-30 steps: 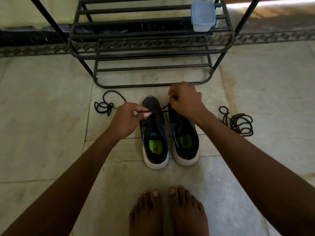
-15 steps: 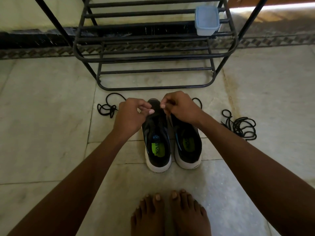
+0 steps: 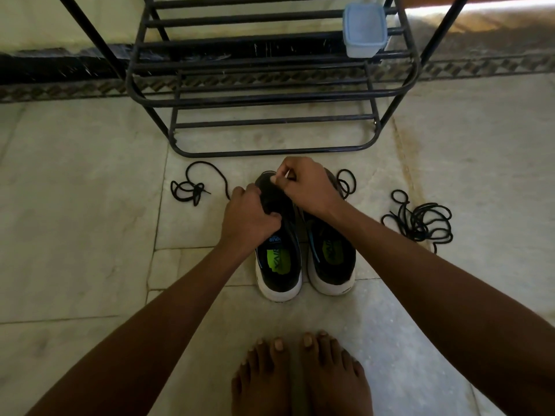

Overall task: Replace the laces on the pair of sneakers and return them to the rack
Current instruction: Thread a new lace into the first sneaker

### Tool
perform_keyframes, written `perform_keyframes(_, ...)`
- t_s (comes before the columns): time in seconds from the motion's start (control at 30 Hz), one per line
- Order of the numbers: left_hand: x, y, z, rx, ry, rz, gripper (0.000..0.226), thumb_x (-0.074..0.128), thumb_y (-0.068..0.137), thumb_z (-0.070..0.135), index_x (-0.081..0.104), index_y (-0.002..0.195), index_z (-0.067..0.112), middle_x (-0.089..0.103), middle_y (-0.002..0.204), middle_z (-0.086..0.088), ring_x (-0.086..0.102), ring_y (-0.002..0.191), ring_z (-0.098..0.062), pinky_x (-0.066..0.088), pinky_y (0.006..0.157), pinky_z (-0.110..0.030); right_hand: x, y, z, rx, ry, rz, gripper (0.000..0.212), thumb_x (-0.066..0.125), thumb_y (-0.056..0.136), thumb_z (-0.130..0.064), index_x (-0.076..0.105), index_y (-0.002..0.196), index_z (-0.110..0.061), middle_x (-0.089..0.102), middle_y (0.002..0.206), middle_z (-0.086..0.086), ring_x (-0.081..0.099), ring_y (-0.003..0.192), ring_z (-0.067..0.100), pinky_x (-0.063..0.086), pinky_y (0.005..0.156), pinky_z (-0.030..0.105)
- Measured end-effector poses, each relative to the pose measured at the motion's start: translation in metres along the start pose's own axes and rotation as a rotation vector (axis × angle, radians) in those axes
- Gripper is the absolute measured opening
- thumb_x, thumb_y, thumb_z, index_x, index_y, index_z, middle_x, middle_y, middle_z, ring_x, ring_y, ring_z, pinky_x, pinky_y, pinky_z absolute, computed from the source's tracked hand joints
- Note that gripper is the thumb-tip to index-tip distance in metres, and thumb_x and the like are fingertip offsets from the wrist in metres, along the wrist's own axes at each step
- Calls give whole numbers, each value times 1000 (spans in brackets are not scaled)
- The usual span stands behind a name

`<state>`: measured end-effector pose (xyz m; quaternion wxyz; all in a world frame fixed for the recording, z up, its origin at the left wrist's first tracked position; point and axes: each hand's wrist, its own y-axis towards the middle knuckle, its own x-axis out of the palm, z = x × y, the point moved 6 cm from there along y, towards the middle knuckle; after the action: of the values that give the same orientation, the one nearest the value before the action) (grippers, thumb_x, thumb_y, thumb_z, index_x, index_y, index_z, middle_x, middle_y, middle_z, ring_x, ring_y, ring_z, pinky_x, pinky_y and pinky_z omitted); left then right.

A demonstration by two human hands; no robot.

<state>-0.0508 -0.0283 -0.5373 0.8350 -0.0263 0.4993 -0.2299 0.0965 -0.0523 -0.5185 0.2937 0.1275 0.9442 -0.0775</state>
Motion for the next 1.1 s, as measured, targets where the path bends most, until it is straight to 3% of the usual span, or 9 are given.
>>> perform_keyframes(0.17, -1, 0, 0, -3, 59, 112, 24, 75, 83, 23, 67, 101, 10, 65, 99, -7, 65, 89, -24, 48, 68, -31, 19, 1, 8, 17, 8, -111, 13, 66, 97, -18, 67, 91, -6, 64, 77, -6, 58, 70, 0, 45, 66, 12)
perform_keyframes(0.33, -1, 0, -13, -31, -23, 161, 22, 73, 87, 19, 77, 107, 11, 75, 100, -8, 70, 92, -24, 49, 73, -25, 30, -3, 18, 101, -49, -169, 4, 63, 95, -6, 64, 92, -5, 69, 86, 10, 67, 69, 16, 60, 69, 34)
perform_keyframes(0.5, -4, -1, -19, -29, -117, 181, 14, 72, 88, 12, 79, 100, 11, 77, 98, -6, 71, 96, -25, 60, 87, -37, 31, -2, 16, 78, -69, -194, 16, 59, 91, 0, 74, 91, -5, 74, 92, 8, 68, 87, 15, 55, 83, 28)
perform_keyframes(0.73, -1, -7, -24, -55, -230, 224, 12, 70, 91, 10, 79, 99, 12, 76, 97, -4, 72, 82, -22, 63, 79, -43, 30, 0, 17, 35, -87, -221, 10, 67, 88, -4, 77, 87, -7, 76, 90, 5, 70, 87, 13, 56, 84, 26)
perform_keyframes(0.93, 3, 4, -35, -150, -289, 151, 7, 73, 92, 14, 77, 96, 10, 72, 98, 0, 65, 88, -11, 49, 77, -22, 35, 4, 16, 30, -185, -280, 2, 74, 87, -7, 76, 89, -7, 75, 93, 7, 70, 89, 14, 57, 86, 28)
perform_keyframes(1.1, 6, 8, -37, -150, -325, 95, 4, 72, 93, 14, 75, 94, 12, 69, 96, 4, 64, 91, -10, 46, 78, -20, 39, 13, 16, 115, -291, -342, 16, 82, 82, -14, 74, 93, -6, 73, 97, 13, 69, 95, 24, 59, 89, 37)
